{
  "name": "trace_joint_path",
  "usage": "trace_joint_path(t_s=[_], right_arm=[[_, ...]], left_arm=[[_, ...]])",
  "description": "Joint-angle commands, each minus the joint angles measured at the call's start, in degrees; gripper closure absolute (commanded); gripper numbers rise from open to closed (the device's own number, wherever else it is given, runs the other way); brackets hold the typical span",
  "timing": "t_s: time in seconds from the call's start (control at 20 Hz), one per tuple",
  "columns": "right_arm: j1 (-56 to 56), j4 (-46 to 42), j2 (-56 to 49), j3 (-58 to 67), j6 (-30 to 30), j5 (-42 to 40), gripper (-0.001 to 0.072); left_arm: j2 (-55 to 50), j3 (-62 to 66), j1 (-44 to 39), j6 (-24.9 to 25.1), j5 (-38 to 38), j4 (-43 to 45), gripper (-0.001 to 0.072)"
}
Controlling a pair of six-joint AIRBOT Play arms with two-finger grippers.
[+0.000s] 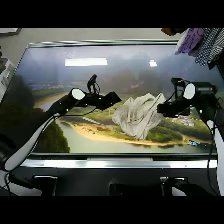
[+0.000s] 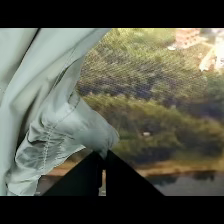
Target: Fold the clothes and pants, and hang the long-sleeved shirts on hangers.
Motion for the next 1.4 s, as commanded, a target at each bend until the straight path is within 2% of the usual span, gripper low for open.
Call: trace_joint_path(t_s=[0.0,0.2,0.25,0.3,0.35,0.4,0.6,0.8,1.1,1.2,1.35], right_arm=[[0.1,0.4,-0.1,0.0,0.0,-0.2,0.0679],[0.1,1.4,-0.1,0.0,0.0,-0.1,0.0679],[0.1,1.7,-0.1,0.0,0.0,0.1,0.0679],[0.1,1.9,-0.1,0.0,0.0,0.2,0.0679],[0.1,2.2,-0.1,0.0,0.0,0.4,0.0679],[0.1,2.2,-0.1,0.0,0.0,0.6,0.0679],[0.1,3.1,0.0,0.0,0.0,2.0,0.0680],[0.1,15.4,1.9,0.0,-2.3,1.5,0.0681],[0.1,40.5,10.4,0.0,-8.9,1.6,0.0681],[0.1,44.7,14.8,0.0,-9.7,1.4,0.0681],[0.1,45.4,21.9,0.4,-9.4,0.7,0.0681]], left_arm=[[-1.1,0.1,1.3,0.1,-1.1,1.1,0.0057],[-4.9,0.1,-4.0,0.1,-2.7,0.9,0.0067],[-5.6,0.1,-5.0,0.1,-2.7,0.7,0.0167],[-6.1,0.1,-5.7,0.1,-2.7,0.5,0.0312],[-6.2,0.1,-5.9,0.1,-2.8,0.5,0.0477],[-6.1,0.1,-5.6,0.2,-3.2,0.3,0.0704],[-1.9,0.1,0.2,0.2,-8.6,0.7,0.0700],[8.6,0.1,8.9,-0.3,-16.3,7.8,0.0700],[24.0,0.1,18.6,-8.8,-26.8,14.9,0.0700],[28.6,0.1,20.7,-11.3,-29.8,18.9,0.0700],[34.6,0.1,22.6,-16.6,-35.5,28.8,0.0700]])
